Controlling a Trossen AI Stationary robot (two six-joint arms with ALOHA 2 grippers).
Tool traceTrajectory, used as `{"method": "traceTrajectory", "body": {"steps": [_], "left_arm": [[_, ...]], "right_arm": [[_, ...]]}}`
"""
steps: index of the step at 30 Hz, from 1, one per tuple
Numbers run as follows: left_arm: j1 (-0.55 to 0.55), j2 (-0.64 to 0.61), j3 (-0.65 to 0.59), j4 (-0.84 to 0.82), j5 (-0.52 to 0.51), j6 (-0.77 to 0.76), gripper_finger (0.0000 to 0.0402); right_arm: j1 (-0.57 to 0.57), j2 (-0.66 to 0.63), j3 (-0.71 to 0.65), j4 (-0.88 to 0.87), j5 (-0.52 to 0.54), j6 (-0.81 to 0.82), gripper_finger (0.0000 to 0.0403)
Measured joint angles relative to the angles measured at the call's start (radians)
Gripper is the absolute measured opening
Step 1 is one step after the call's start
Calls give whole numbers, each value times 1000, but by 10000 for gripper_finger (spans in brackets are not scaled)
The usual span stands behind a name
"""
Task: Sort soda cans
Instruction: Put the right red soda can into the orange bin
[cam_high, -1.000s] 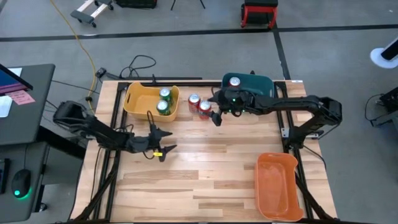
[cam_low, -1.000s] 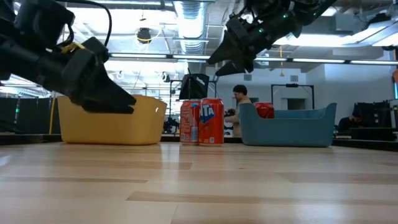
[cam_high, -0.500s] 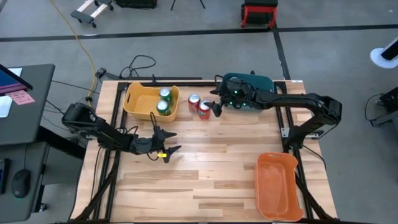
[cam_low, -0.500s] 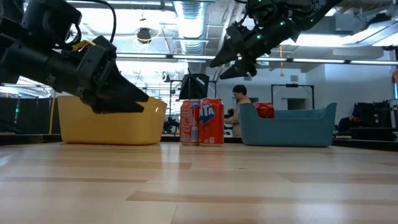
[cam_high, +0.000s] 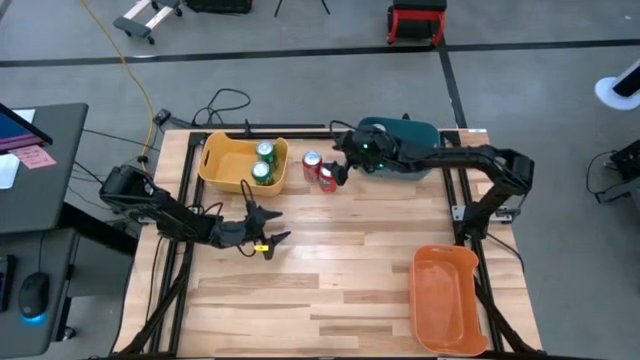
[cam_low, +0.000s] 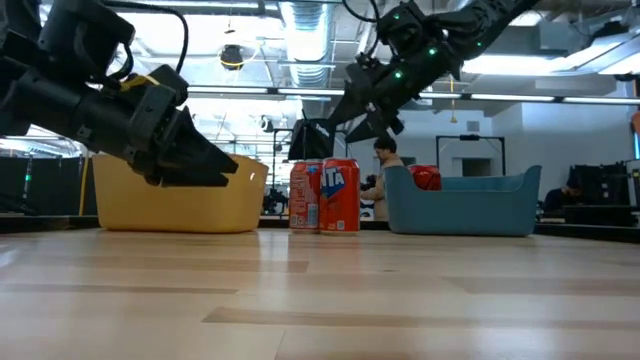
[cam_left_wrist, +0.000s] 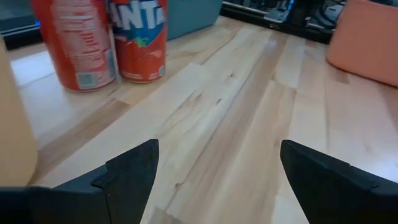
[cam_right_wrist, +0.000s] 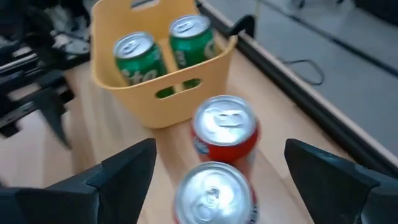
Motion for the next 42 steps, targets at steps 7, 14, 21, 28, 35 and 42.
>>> {"method": "traceTrajectory", "body": {"steps": [7,14,21,28,35,42], "left_arm": [[7,0,0,-4,-1,-12,332],[7,0,4,2,-1,-19,332],[7,0,7,-20,0,-21,332],[12,0,7,-88,-17,-64,332],[12,0,9,-83,-17,-72,332],[12,0,9,-86,-17,-79,332]], "right_arm": [[-7,8,104,-165,-47,-75,376],[-13,81,178,-265,-85,-198,376],[-7,134,191,-274,-81,-151,376],[-29,135,192,-267,-69,-155,376],[-31,185,194,-321,-91,-141,376],[1,182,191,-338,-137,-134,376]]}}
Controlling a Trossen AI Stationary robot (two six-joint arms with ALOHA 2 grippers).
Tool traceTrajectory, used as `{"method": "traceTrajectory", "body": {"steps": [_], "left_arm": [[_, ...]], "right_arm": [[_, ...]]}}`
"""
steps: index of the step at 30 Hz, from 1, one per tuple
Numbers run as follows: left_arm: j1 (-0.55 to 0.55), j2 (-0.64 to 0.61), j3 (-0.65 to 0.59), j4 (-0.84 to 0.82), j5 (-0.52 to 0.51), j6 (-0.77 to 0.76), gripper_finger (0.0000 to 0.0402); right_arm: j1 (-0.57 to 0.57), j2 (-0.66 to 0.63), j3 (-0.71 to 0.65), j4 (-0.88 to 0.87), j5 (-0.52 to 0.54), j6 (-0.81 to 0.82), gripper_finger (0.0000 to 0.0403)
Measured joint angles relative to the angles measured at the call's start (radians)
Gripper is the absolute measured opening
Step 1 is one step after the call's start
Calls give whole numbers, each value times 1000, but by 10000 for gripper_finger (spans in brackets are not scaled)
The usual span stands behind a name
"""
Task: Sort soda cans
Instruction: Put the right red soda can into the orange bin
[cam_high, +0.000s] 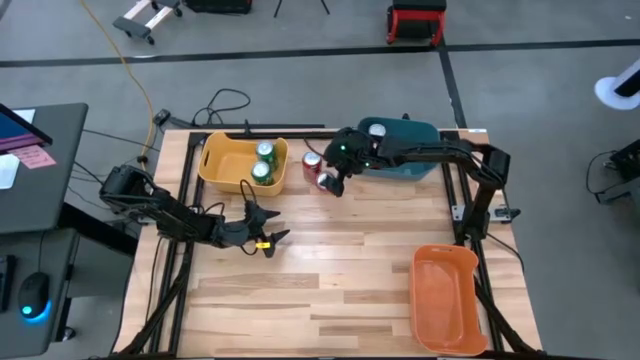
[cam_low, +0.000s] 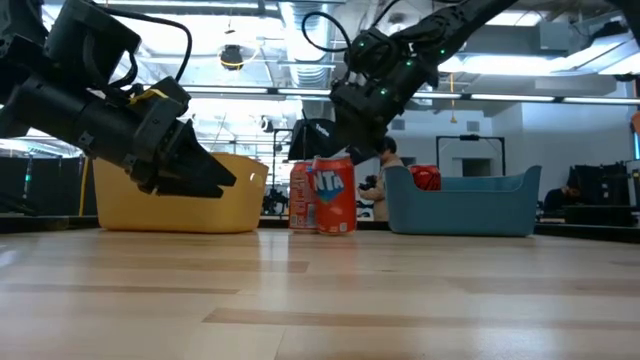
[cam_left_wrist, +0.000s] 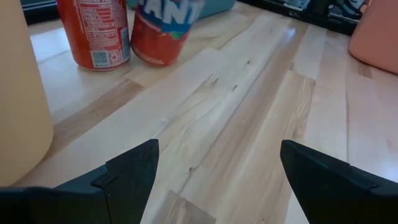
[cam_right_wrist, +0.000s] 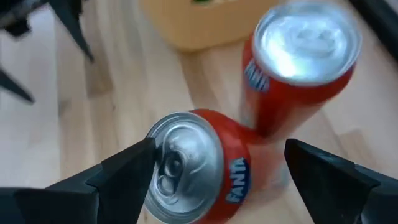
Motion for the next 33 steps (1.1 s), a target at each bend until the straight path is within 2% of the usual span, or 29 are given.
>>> {"method": "traceTrajectory", "body": {"steps": [6,13,18,23,33], "left_arm": [[0,0,0,-2,0,2,332],[0,0,0,-1,0,3,332],[0,0,0,0,0,5,332],[0,0,1,2,-3,1,332],[-9,0,1,-1,-4,2,332]], "right_arm": [[-3,-61,-3,38,24,-5,376],[-8,-89,-3,-59,20,3,376],[43,-44,-2,-199,20,-9,376],[83,0,0,-258,74,-7,376],[234,-1,-2,-429,69,127,376]]}}
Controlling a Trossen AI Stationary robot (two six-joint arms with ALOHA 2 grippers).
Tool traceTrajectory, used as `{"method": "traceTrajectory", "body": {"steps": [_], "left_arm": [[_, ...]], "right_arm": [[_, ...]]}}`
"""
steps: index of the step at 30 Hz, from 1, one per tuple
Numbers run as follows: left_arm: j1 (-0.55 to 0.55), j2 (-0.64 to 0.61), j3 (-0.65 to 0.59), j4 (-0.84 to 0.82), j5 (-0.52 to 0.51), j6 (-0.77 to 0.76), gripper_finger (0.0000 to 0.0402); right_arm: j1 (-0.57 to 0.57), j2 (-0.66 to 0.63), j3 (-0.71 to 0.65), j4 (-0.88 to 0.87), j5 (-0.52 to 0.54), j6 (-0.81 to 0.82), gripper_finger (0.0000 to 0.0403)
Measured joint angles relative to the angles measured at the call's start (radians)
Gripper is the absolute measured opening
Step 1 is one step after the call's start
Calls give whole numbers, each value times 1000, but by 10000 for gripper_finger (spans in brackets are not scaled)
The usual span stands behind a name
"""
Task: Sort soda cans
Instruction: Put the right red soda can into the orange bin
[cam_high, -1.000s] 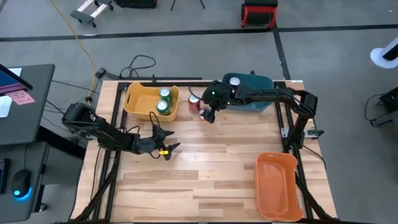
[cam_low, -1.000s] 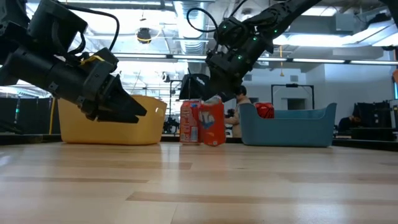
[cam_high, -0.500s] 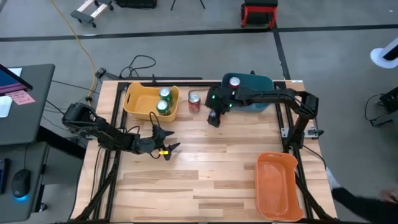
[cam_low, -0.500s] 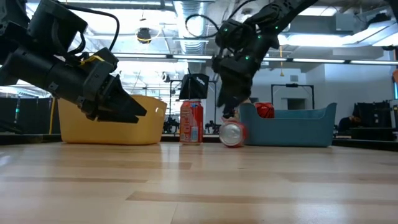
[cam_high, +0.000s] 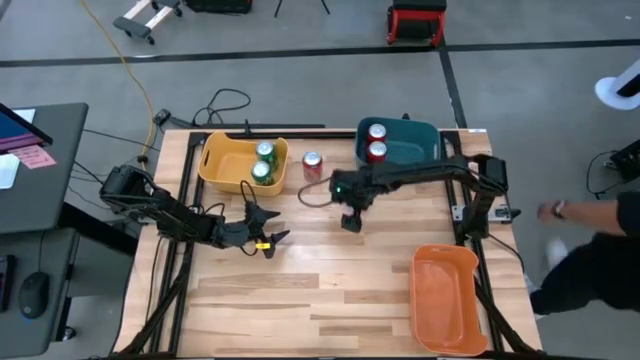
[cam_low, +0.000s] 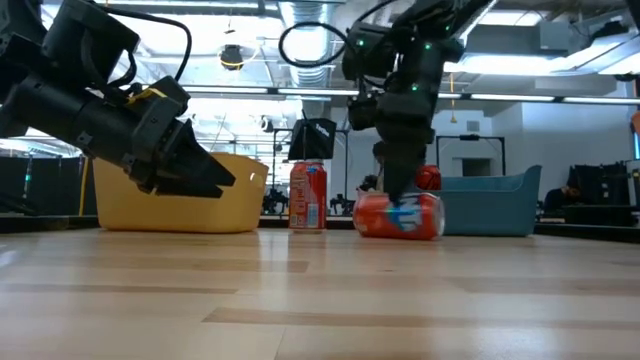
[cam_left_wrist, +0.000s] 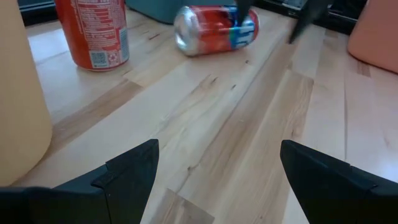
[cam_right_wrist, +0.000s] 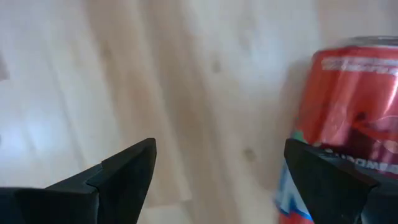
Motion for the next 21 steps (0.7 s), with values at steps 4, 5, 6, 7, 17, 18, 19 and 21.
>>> {"method": "traceTrajectory", "body": {"steps": [4,5,6,7,17,18,19,21], "left_arm": [[-9,0,0,-2,1,-3,332],[-11,0,0,-3,1,-4,332],[-12,0,0,-5,1,-4,332],[-13,0,0,-5,1,-4,332],[-12,0,11,-6,1,-3,332],[-12,0,13,-6,1,-3,332],[-12,0,16,-6,1,-1,332],[-12,0,20,-6,2,3,332]], "right_arm": [[106,1,0,-37,1,48,376],[137,-5,0,-36,0,62,376],[167,-10,0,-32,1,74,376],[194,-15,0,-31,6,84,376],[284,-128,-1,-93,330,123,376],[280,-130,-1,-93,341,120,376],[274,-131,0,-93,356,111,376],[253,-124,0,-93,392,108,376]]}}
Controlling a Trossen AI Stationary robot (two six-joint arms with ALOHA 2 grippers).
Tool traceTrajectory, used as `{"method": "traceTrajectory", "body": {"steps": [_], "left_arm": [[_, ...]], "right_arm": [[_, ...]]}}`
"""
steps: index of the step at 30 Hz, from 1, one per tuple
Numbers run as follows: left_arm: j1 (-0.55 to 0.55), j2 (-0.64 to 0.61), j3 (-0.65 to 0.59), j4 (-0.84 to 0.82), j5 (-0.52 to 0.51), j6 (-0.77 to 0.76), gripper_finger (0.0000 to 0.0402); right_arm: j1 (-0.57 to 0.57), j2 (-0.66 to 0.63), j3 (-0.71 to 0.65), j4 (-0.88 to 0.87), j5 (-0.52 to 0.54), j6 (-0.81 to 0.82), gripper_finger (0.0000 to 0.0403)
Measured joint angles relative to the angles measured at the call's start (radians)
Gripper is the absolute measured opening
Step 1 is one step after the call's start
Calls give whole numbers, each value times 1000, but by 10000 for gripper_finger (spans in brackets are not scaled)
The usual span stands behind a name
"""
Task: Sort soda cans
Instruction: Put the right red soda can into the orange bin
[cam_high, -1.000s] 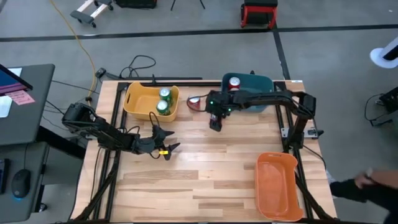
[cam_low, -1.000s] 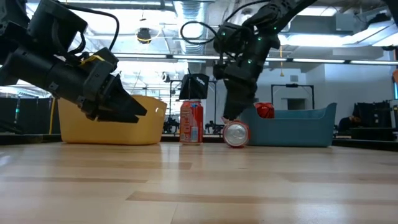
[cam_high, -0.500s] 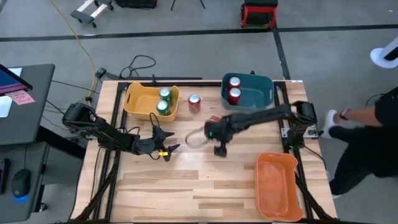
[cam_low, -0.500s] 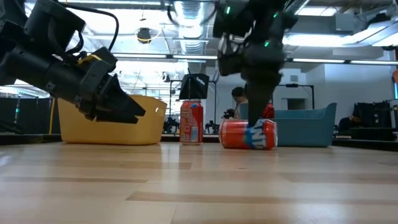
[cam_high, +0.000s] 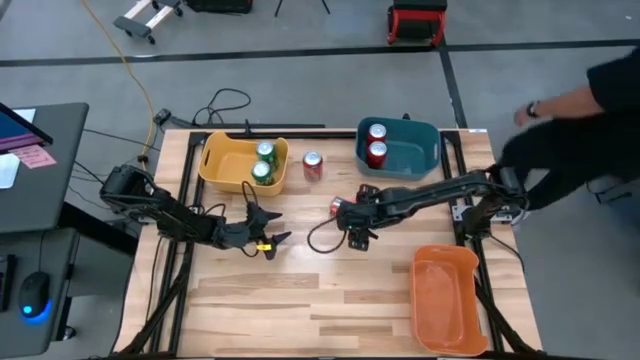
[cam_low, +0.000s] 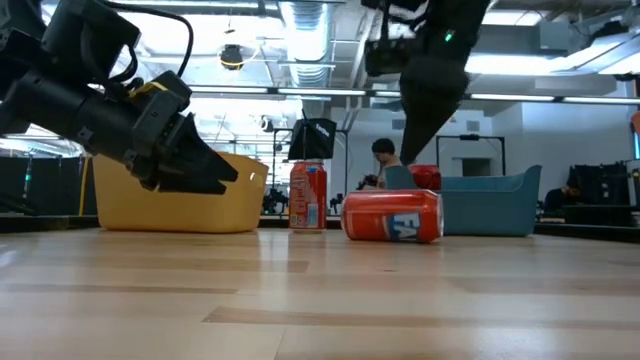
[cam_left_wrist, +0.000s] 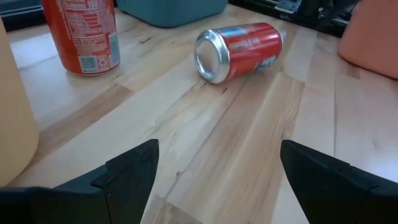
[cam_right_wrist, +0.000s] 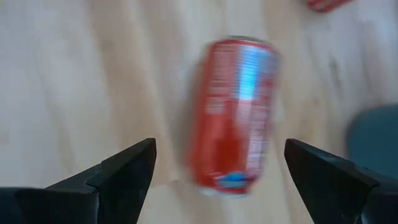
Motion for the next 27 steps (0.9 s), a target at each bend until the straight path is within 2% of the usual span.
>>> {"method": "traceTrajectory", "body": {"steps": [4,9,11,21,24,27], "left_arm": [[0,0,0,-6,17,-1,332],[0,0,0,-35,25,-7,332],[0,0,0,-42,24,-8,332],[-1,0,0,-23,24,-6,332],[-1,0,0,-9,24,-1,332],[0,0,0,-9,24,-1,332]], "right_arm": [[-58,12,-11,28,-7,-3,376],[-107,14,-74,127,-212,34,376],[-108,14,-109,169,-253,41,376],[-112,70,-294,432,-294,73,376],[-101,74,-307,486,-293,36,374],[-87,75,-307,517,-286,1,353]]}}
